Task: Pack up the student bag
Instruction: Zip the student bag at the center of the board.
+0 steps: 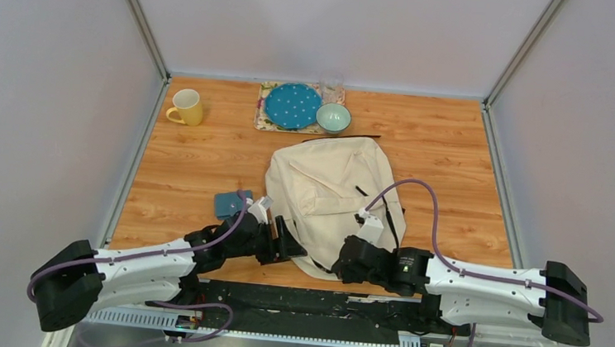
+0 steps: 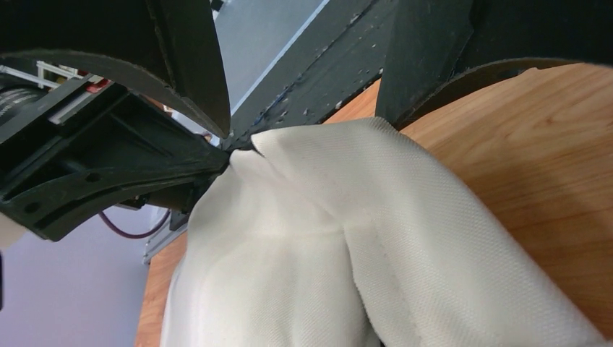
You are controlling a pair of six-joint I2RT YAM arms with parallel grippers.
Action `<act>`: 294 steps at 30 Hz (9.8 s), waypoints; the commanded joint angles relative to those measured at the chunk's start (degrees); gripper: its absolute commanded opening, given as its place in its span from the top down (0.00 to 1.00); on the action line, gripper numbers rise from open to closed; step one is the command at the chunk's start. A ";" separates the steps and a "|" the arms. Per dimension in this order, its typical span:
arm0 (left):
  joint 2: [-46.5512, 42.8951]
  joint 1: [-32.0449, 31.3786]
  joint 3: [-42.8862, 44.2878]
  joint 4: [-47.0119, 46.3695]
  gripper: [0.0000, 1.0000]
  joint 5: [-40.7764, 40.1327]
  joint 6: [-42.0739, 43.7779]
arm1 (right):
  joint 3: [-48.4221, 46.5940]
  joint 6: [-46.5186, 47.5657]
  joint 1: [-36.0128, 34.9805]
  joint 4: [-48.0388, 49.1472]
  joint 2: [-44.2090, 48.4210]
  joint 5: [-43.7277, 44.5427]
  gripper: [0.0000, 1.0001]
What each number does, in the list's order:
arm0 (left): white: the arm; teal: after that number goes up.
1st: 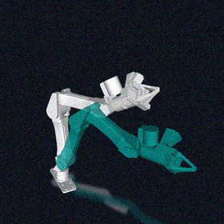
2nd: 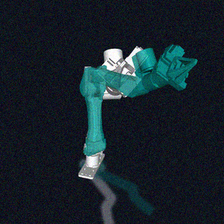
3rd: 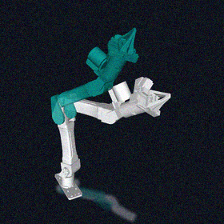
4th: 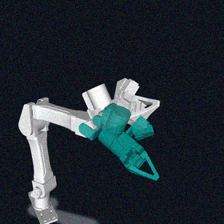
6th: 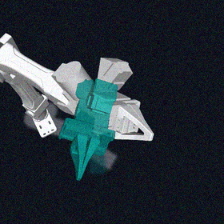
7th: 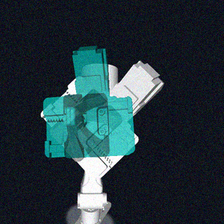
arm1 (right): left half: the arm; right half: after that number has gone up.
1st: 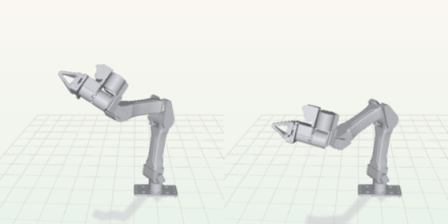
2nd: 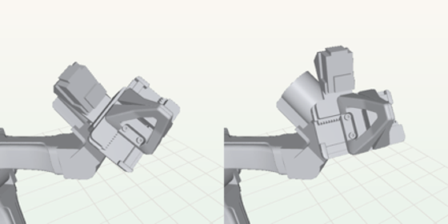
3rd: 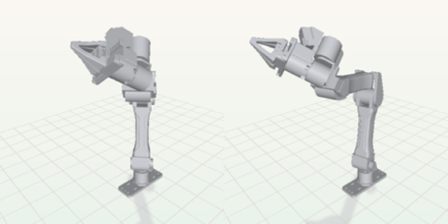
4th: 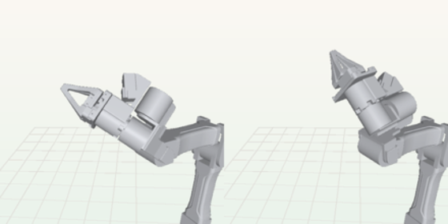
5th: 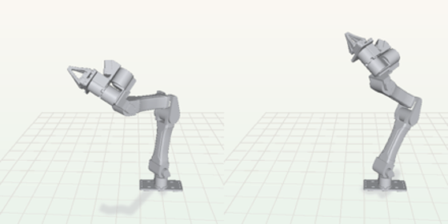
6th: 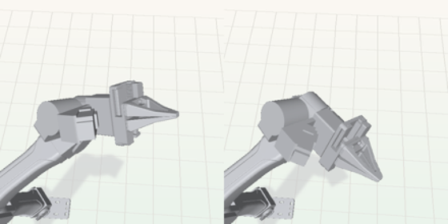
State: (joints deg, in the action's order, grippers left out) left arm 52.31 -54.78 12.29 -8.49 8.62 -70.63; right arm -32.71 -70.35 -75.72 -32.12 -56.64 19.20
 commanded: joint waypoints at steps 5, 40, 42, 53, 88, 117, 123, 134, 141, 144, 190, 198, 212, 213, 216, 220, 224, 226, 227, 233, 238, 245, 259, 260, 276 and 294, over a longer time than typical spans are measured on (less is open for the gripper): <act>4.55 -0.32 3.79 -8.65 0.19 0.69 -3.81 | 0.19 0.38 -0.48 3.38 -2.16 0.57 1.00; -9.77 7.14 -4.47 3.03 1.00 -8.45 -1.27 | 4.76 -5.59 -0.65 -12.70 9.36 8.04 1.00; -12.14 7.76 -4.73 5.58 1.00 -8.53 -0.65 | 4.76 -5.77 -0.65 -13.23 10.14 8.92 1.00; -20.75 11.98 -4.47 15.17 1.00 -10.29 2.69 | 5.37 -6.29 -0.65 -15.87 12.87 9.98 1.00; -28.07 -0.84 1.59 27.31 0.21 -16.79 0.76 | 6.34 -5.33 -0.65 -9.72 14.28 11.21 1.00; -16.62 -16.06 -5.44 12.95 1.00 -39.12 -12.25 | 9.07 -7.79 1.36 -10.68 15.59 12.17 1.00; -29.80 -15.70 -7.72 27.90 1.00 -43.42 -14.10 | 10.38 -5.34 6.54 -12.79 19.29 11.74 1.00; -42.21 -15.70 -6.94 43.46 1.00 -45.45 -14.01 | 8.72 2.31 17.09 -15.78 20.08 10.59 1.00; -33.44 -15.70 2.70 40.66 0.30 -40.00 4.77 | 7.49 6.10 17.89 -11.13 21.22 7.70 1.00; -18.63 -15.96 13.87 45.04 0.24 -38.24 15.75 | 6.87 7.15 17.89 -10.42 21.40 6.90 1.00; 34.26 -27.66 28.14 -5.04 0.94 -18.64 54.37 | 3.70 8.65 17.89 -9.19 24.65 1.62 1.00; 33.91 -27.66 24.71 -6.97 1.00 -16.44 50.51 | 2.22 10.13 18.42 -6.65 16.58 5.41 1.00; 33.90 -27.57 26.81 -5.84 0.30 -22.68 52.17 | 1.59 10.67 19.12 -4.53 16.03 3.39 1.00; 34.43 -27.66 27.25 -5.57 0.30 -23.29 52.52 | 1.60 10.58 19.12 -4.44 16.30 3.30 1.00; 36.54 -27.66 29.10 -4.52 0.29 -24.17 54.28 | 1.33 10.76 19.12 -4.53 17.09 3.04 1.00; 38.83 -27.66 30.95 -3.46 0.59 -25.06 55.60 | 1.16 11.28 19.21 -5.24 16.92 4.00 1.00; 39.70 -27.57 30.95 -2.67 0.98 -23.92 55.16 | 1.16 12.60 20.35 -4.80 15.08 4.18 1.00; 39.62 -27.57 30.25 -2.58 1.00 -23.30 54.29 | 0.98 13.92 21.57 -4.10 13.50 4.18 1.00; 39.36 -27.66 29.90 -2.84 1.00 -23.04 53.94 | 0.98 14.36 22.10 -3.92 13.05 4.00 1.00; 37.60 -27.74 26.21 -5.04 1.00 -20.14 51.82 | -0.07 18.57 27.73 0.20 9.27 2.42 1.00; 37.95 -28.97 24.44 -5.48 1.00 -18.91 50.59 | -1.57 21.65 33.61 4.07 5.06 -0.83 1.00; 38.56 -30.99 23.48 -5.92 1.00 -19.17 49.27 | -5.61 24.47 38.19 5.40 -1.19 -1.19 1.00; 41.02 -35.65 23.48 -5.31 1.00 -21.89 49.98 | -7.19 26.49 42.14 4.70 -0.31 0.40 1.00; 41.03 -36.00 23.30 -5.22 1.00 -22.68 49.89 | -7.63 26.66 42.41 4.96 -0.57 0.66 1.00; 38.74 -37.59 19.35 -7.59 1.00 -23.21 46.12 | -8.87 27.02 48.30 10.06 -5.59 -0.74 1.00; 17.31 -26.53 28.22 8.05 0.13 -30.87 41.20 | 5.73 21.92 49.00 4.61 19.72 -12.96 0.53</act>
State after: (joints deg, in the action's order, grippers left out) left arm 74.83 -87.77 37.63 -4.21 -24.32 -26.37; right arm -27.64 -45.93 -26.92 -27.29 -40.84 6.33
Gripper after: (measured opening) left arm 0.868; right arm 0.470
